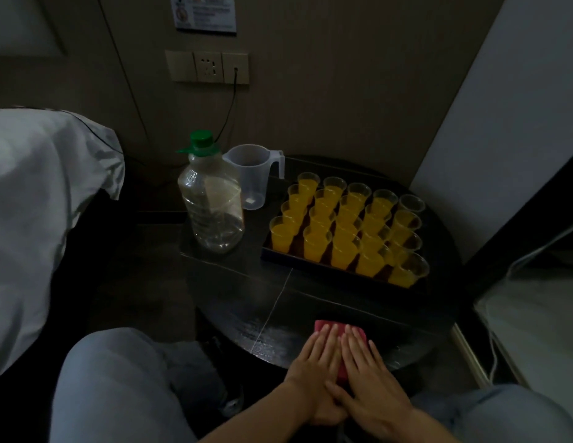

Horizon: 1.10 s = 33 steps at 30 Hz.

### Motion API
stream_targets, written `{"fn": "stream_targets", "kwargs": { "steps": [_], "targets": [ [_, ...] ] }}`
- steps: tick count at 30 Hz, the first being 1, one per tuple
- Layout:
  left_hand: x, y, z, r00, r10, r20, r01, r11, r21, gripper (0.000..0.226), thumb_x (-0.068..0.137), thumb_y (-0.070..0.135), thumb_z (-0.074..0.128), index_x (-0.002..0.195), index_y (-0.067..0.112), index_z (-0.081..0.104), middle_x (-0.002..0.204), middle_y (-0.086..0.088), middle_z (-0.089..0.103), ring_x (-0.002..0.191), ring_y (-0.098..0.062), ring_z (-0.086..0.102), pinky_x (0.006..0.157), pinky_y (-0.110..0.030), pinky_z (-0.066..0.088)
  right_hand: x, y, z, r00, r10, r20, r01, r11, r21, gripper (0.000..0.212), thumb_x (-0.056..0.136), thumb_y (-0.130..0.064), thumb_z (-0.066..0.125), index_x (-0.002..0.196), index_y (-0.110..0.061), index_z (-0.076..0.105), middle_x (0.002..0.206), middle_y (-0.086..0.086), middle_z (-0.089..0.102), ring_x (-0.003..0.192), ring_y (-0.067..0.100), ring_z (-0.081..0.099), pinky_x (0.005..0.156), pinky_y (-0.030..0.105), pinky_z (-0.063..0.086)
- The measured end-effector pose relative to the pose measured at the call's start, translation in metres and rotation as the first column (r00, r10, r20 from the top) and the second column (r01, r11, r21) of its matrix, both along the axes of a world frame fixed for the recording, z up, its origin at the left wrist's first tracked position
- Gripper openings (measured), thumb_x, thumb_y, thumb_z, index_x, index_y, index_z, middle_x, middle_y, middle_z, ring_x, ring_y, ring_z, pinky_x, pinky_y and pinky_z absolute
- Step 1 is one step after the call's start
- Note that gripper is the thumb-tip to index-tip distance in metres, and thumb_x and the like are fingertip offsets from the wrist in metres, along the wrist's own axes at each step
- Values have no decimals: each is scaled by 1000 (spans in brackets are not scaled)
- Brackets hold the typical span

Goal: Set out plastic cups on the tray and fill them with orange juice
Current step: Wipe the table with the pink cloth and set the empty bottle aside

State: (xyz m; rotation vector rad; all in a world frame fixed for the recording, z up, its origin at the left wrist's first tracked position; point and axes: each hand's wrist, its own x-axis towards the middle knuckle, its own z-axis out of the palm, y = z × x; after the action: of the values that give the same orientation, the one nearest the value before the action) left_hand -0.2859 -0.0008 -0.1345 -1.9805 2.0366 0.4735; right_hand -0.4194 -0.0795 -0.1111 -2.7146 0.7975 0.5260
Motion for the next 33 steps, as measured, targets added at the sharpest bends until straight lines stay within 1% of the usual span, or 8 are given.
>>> {"fn": "stream_targets", "kwargs": {
  "steps": [1, 3, 6, 8, 13, 18, 28, 33],
  "targets": [
    [-2, -5, 3, 1000, -7, 0, 7, 1000, 6, 101, 94, 65, 30, 151, 8, -31, 158, -17, -38, 146, -32, -38, 121, -46, -22, -4, -5, -1, 1000, -20, 7, 20, 1000, 19, 118, 68, -94, -13, 156, -16, -21, 158, 0, -35, 149, 17, -31, 112, 29, -25],
    [-6, -18, 6, 1000, -29, -7, 29, 1000, 12, 100, 95, 64, 30, 153, 8, -29, 158, -15, -38, 145, -31, -39, 120, -45, -23, -8, -15, 0, 998, -66, -6, 66, 998, 24, 118, 63, -94, -16, 153, -19, -25, 158, -2, -36, 147, 14, -34, 111, 25, -28],
    [-8, -39, 3, 998, -50, -35, 49, 999, -20, 100, 94, 64, 31, 155, 9, -26, 160, -13, -36, 146, -28, -38, 121, -44, -22, -11, -31, 3, 990, -140, -28, 141, 988, 55, 119, 63, -93, -16, 155, -18, -23, 161, -1, -32, 148, 13, -32, 122, 33, -19],
    [-4, -55, -1, 997, -66, -33, 65, 997, -35, 101, 94, 66, 31, 156, 10, -26, 161, -12, -35, 147, -26, -38, 121, -43, -21, -9, -42, 4, 986, -165, -38, 167, 984, 55, 125, 59, -95, -20, 156, -17, -21, 163, 0, -29, 148, 13, -30, 125, 38, -14],
    [14, -86, -8, 994, -101, 32, 102, 994, -49, 96, 94, 64, 25, 155, 11, -26, 162, -11, -34, 147, -25, -38, 123, -45, -18, 5, -67, 0, 975, -221, -20, 222, 974, 52, 115, 65, -92, -14, 152, -18, -26, 163, 2, -30, 148, 15, -32, 124, 37, -15],
    [37, -97, -2, 991, -119, 55, 122, 991, -55, 92, 97, 59, 26, 155, 12, -27, 161, -9, -35, 147, -24, -36, 122, -45, -20, 27, -78, -7, 971, -238, 0, 237, 971, 36, 119, 57, -93, -25, 148, -18, -29, 160, 2, -34, 147, 16, -33, 125, 39, -14],
    [111, -54, 1, 998, -55, 22, 57, 994, -90, 95, 97, 63, 32, 159, 13, -20, 165, -6, -29, 149, -21, -33, 122, -44, -20, 101, -46, -15, 987, -143, 67, 145, 989, -18, 127, 58, -92, -29, 156, -10, -23, 163, 8, -31, 149, 23, -33, 124, 41, -16],
    [156, -19, 5, 998, 4, 58, 1, 997, -77, 96, 97, 64, 32, 158, 13, -20, 165, -7, -28, 150, -22, -31, 123, -44, -19, 149, -22, -13, 994, -61, 92, 61, 998, -1, 123, 64, -90, -22, 157, -9, -21, 163, 9, -30, 149, 23, -33, 123, 41, -18]
  ]
}}
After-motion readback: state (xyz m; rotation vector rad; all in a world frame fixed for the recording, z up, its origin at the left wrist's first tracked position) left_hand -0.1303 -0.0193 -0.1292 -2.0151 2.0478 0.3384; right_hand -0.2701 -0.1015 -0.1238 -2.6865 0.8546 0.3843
